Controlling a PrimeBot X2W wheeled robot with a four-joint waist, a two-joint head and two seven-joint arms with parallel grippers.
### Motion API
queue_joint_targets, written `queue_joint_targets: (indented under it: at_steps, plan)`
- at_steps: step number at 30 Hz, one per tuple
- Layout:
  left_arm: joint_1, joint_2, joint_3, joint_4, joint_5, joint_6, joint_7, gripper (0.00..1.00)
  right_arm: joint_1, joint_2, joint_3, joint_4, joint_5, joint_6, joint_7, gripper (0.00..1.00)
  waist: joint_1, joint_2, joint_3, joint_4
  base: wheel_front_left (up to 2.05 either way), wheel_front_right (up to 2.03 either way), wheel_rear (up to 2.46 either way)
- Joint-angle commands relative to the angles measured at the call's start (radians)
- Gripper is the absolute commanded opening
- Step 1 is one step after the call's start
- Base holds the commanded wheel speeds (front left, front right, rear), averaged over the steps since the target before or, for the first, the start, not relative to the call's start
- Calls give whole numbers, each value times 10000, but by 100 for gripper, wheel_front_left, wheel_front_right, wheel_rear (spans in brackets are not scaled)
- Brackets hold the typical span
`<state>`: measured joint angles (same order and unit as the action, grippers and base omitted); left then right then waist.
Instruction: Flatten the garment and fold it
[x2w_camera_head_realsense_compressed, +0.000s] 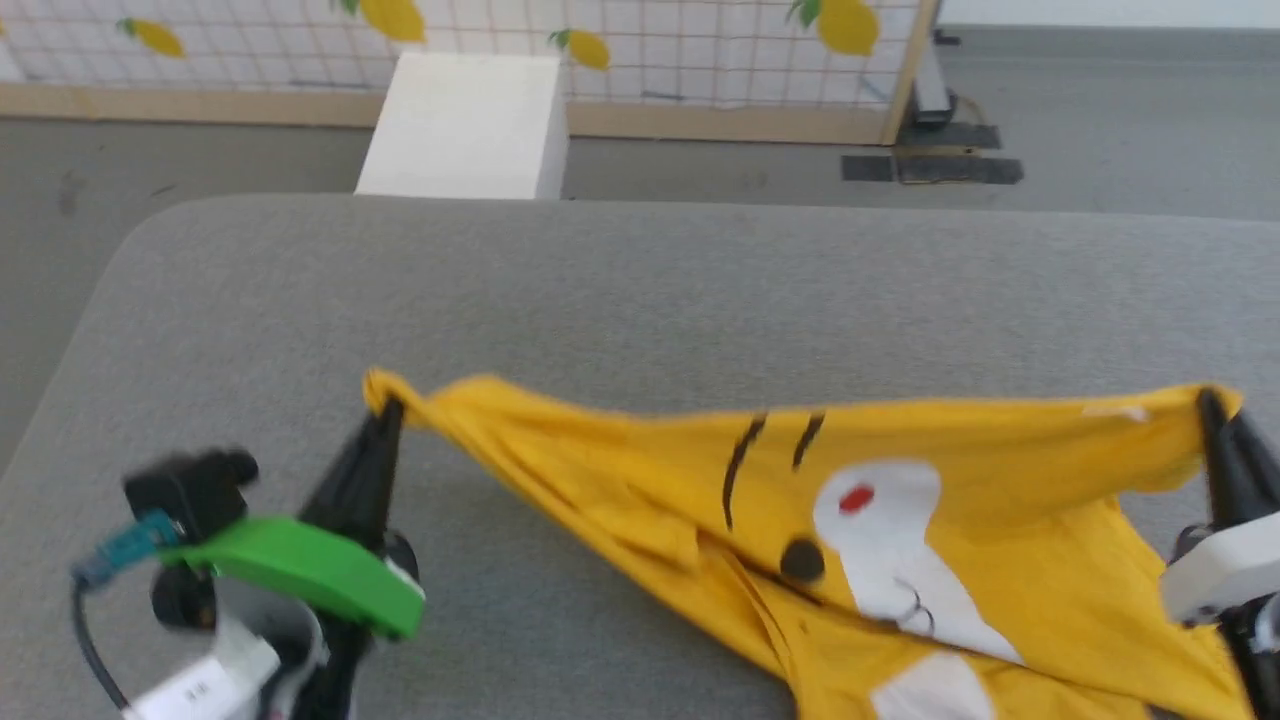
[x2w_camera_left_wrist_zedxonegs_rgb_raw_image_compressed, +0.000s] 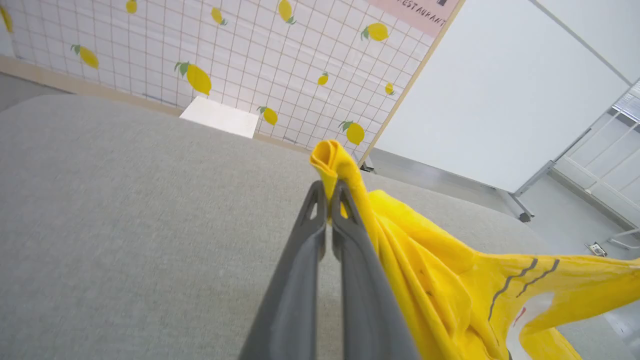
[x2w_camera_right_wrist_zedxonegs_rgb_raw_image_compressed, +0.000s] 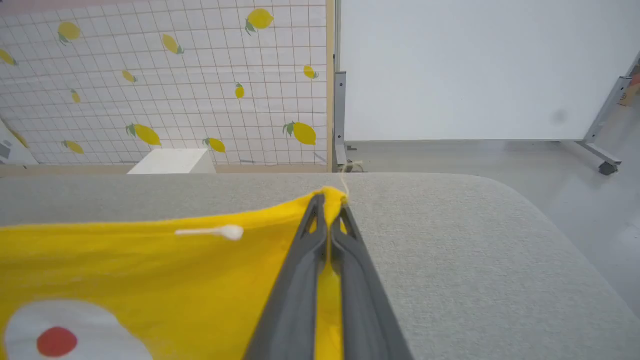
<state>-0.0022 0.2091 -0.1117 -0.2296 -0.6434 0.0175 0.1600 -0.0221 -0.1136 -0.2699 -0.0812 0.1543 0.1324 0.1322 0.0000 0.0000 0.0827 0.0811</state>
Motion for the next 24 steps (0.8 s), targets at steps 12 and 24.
queue_joint_targets:
  at_steps: [12,24]
  plan:
    - [-4779,811,144,-1186,-342,-696,945,0,-3484,-3048,635,-2738,212,-17,3782,0,0,0,-127,-1076,0,0,0]
    - [-9555,1058,419,698,-906,-760,1806,0,-8198,-4069,2581,-133,428,-17,4737,0,0,0,1760,-1464,0,0,0]
